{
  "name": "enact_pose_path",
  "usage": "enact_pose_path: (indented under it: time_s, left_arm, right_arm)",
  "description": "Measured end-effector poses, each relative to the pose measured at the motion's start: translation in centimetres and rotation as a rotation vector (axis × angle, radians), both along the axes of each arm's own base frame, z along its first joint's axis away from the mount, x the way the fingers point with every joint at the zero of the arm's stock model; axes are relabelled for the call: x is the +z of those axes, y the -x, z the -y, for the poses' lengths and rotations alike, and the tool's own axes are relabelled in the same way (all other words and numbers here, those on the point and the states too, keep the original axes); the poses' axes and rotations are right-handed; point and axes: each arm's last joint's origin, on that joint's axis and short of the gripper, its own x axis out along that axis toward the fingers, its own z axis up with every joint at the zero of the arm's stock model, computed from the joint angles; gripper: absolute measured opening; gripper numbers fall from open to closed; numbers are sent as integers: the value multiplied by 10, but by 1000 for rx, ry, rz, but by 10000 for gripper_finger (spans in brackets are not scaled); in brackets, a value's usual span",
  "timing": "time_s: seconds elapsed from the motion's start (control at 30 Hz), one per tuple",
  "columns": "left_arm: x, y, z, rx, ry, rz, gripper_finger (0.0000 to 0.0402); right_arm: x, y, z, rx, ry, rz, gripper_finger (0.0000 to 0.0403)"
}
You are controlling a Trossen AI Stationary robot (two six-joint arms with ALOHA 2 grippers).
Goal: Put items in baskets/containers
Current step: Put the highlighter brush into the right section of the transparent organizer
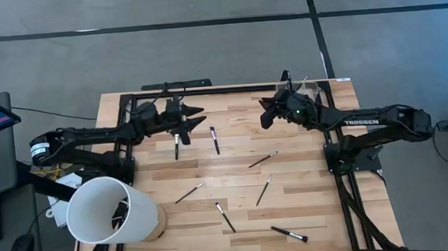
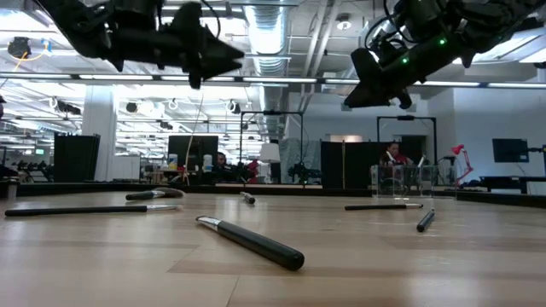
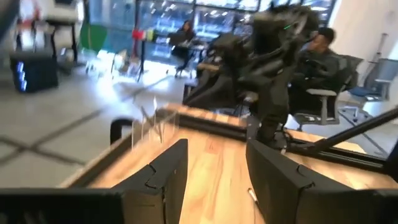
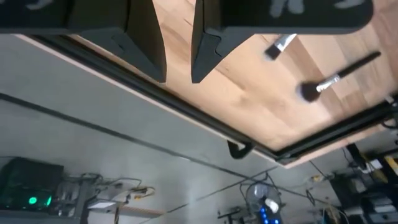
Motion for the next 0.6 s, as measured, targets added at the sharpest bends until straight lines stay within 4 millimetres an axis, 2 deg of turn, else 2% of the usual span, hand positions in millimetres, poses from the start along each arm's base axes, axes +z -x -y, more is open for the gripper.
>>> enact_pose_path:
  time_s: [0.2, 0.43, 0.6]
  left_arm:
    - [-14, -7, -6, 105, 118, -73, 160]
    - [-8, -22, -17, 292, 189, -436, 160]
    - [-6, -20, -19, 381, 207, -626, 160]
  right_arm:
    - [5, 3, -1, 2, 15, 21, 65]
    - [14, 8, -3, 11, 40, 48, 65]
    - [25, 15, -5, 18, 79, 85, 65]
